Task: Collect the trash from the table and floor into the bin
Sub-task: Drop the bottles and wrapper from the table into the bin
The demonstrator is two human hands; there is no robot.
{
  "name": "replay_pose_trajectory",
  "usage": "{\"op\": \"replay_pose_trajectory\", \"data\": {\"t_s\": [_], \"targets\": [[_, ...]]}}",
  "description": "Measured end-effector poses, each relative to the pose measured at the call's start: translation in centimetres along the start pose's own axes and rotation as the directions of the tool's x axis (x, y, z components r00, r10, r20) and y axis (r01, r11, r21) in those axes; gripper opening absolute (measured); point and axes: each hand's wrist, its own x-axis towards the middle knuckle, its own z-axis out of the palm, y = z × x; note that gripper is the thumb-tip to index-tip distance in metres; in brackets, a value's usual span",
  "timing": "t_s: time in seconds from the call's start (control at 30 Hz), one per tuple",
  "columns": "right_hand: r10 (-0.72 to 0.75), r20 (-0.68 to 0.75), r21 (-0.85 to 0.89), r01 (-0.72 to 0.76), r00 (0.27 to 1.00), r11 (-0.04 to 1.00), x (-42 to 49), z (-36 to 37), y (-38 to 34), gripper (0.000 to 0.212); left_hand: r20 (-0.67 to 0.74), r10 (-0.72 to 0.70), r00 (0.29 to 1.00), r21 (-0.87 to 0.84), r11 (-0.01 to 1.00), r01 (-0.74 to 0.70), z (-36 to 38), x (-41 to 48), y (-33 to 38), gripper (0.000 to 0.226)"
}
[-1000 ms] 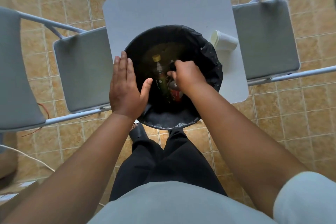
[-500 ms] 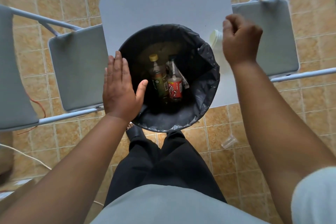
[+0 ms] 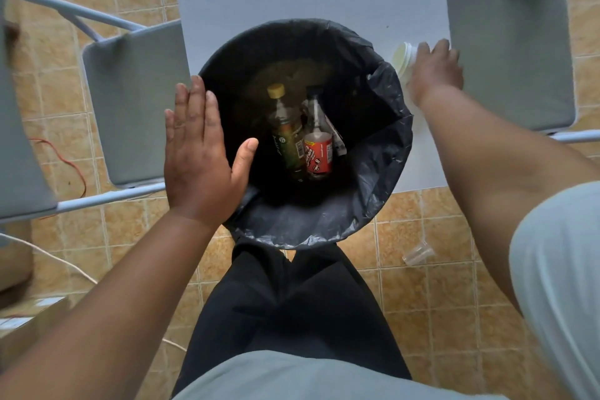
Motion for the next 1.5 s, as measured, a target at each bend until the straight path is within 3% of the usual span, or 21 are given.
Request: {"op": "replay_pose_trajectory", "data": {"t_s": [0.1, 0.3, 0.47, 0.57, 0.67, 0.73, 0.87, 0.97, 1.07, 1.23, 1.3, 1.37, 1.43, 1.5], "targets": [[0.003, -0.104, 0.054, 0.003, 0.995, 0.999, -0.7, 1.1, -0.1, 0.05, -0.001, -0.002, 1.0, -0.004, 1.0, 0.002, 0.0, 0.0, -0.1, 0.076], [-0.066, -0.175, 0.053, 0.076, 0.982, 0.996, -3.5, 0.4, 0.3, 0.048, -0.005, 0.002, 1.0, -0.022, 1.0, -0.003, -0.1, 0.0, -0.1, 0.076], [0.04, -0.366, 0.309, 0.081, 0.93, 0.947, -8.2, -4.7, 0.0, 0.051, 0.01, -0.001, 1.0, -0.015, 1.0, 0.001, -0.3, 0.0, -0.1, 0.077], [0.153, -0.539, 0.512, 0.178, 0.828, 0.84, -12.0, -9.3, -0.3, 0.056, 0.021, -0.005, 1.0, -0.017, 1.0, 0.006, -0.5, 0.1, -0.1, 0.077], [0.218, -0.656, 0.648, 0.391, 0.722, 0.654, -17.0, -13.6, -1.9, 0.056, 0.029, -0.008, 1.0, -0.013, 1.0, 0.008, -0.5, 0.0, 0.0, 0.077], [0.193, -0.672, 0.671, 0.478, 0.715, 0.567, -20.4, -15.3, -4.1, 0.056, 0.037, -0.01, 0.999, -0.01, 1.0, 0.011, -0.4, 0.0, -0.1, 0.077], [-0.014, -0.487, 0.718, 0.409, 0.873, 0.563, -24.4, -13.9, -8.8, 0.051, 0.043, -0.012, 0.999, -0.015, 1.0, 0.013, -0.4, 0.0, -0.2, 0.077], [-0.17, -0.218, 0.631, 0.271, 0.961, 0.727, -25.2, -11.0, -11.0, 0.048, 0.044, -0.014, 0.999, -0.036, 0.999, 0.016, -0.4, 0.0, -0.1, 0.075], [-0.259, -0.027, 0.509, 0.237, 0.965, 0.827, -25.7, -8.8, -12.4, 0.049, 0.041, -0.014, 0.999, -0.053, 0.998, 0.016, -0.5, 0.0, -0.1, 0.073], [-0.318, 0.06, 0.404, 0.268, 0.946, 0.874, -25.8, -7.4, -13.5, 0.05, 0.046, -0.014, 0.999, -0.077, 0.997, 0.017, -0.7, 0.0, -0.2, 0.072], [-0.335, -0.007, 0.407, 0.309, 0.942, 0.86, -25.9, -7.7, -13.0, 0.052, 0.046, -0.006, 0.999, -0.069, 0.998, 0.009, -0.7, -0.1, -0.2, 0.073], [-0.309, -0.166, 0.489, 0.351, 0.936, 0.799, -26.0, -8.3, -12.0, 0.048, 0.05, 0.002, 0.999, -0.059, 0.998, 0.001, -0.7, -0.1, -0.3, 0.075], [-0.215, -0.367, 0.555, 0.398, 0.905, 0.731, -25.9, -8.8, -10.6, 0.036, 0.054, 0.01, 0.998, -0.05, 0.999, -0.007, -0.7, 0.0, -0.4, 0.076], [-0.104, -0.511, 0.526, 0.406, 0.853, 0.748, -25.7, -9.1, -8.9, 0.027, 0.052, 0.013, 0.999, -0.056, 0.998, -0.01, -0.6, -0.1, -0.4, 0.076]]}}
